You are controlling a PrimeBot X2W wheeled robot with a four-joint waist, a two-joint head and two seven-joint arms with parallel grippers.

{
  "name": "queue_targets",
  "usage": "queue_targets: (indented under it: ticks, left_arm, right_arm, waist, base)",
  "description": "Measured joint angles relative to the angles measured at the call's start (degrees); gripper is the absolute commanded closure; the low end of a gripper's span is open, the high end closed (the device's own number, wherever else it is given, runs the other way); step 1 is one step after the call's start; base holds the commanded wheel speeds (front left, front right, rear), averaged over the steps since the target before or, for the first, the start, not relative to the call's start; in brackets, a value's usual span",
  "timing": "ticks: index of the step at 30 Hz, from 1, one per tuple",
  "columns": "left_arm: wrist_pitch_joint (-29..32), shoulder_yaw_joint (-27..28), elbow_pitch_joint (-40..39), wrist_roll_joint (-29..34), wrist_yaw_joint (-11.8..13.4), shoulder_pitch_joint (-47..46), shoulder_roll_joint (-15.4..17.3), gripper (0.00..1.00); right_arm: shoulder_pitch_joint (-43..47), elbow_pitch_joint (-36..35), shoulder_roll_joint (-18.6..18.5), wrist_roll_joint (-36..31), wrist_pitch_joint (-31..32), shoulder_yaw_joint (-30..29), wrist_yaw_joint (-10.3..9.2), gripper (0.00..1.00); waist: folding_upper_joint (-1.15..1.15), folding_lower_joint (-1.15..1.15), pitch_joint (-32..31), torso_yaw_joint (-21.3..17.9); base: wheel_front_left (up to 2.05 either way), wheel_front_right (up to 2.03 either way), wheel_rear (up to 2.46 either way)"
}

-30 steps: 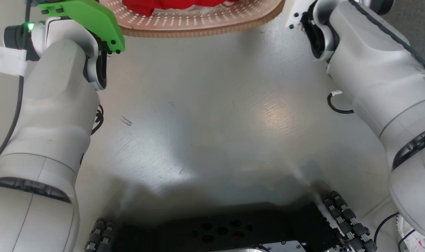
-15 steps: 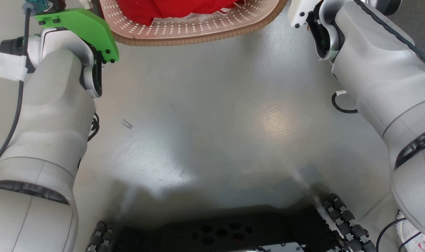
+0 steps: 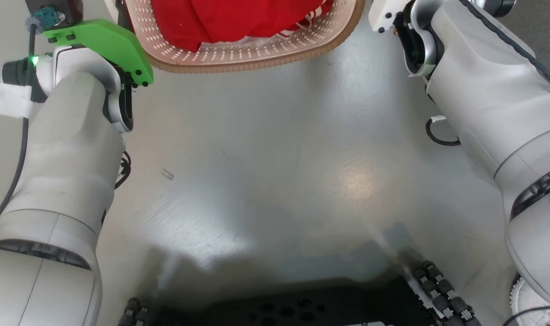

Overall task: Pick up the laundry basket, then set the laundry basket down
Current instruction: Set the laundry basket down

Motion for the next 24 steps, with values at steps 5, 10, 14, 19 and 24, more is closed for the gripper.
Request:
queue_targets:
  ticks: [5,10,14,19,24]
  left_arm:
    - [-0.49,0.56,-1.43,-0.07,-0.55,0.27,0.0,0.0]
    - [-0.71,1.99,-3.81,-0.49,-1.52,0.9,0.1,0.0]
    - [-0.76,3.47,-8.91,-0.1,-1.76,1.69,1.57,0.0]
    - [-0.77,5.59,-15.55,2.02,-1.71,3.82,3.82,0.0]
    - [-0.76,7.76,-19.92,4.2,-1.38,9.38,4.78,0.0]
  right_arm:
    - [0.68,-0.89,-0.02,0.03,-0.51,-0.7,0.0,0.0]
    - [1.14,-2.43,-0.07,-0.29,-0.57,-1.88,-0.01,0.0]
    - [1.01,-5.91,-0.14,-3.04,-0.57,-4.09,-0.01,0.0]
    - [1.52,-10.37,-1.86,-7.09,-0.58,-7.48,-0.01,0.0]
    - [6.27,-14.01,-2.69,-10.87,-0.65,-10.65,-0.01,0.0]
  waist:
    - [0.0,0.0,-2.26,-0.31]
    - [0.0,0.0,-4.91,-0.59]
    - [0.0,0.0,-7.21,-0.82]
    - [0.0,0.0,-10.42,-1.05]
    - [0.0,0.0,-13.9,-1.18]
  base:
    - [0.0,0.0,0.0]
    - [0.0,0.0,0.0]
    - [0.0,0.0,0.0]
    - [0.0,0.0,0.0]
    - [0.0,0.0,0.0]
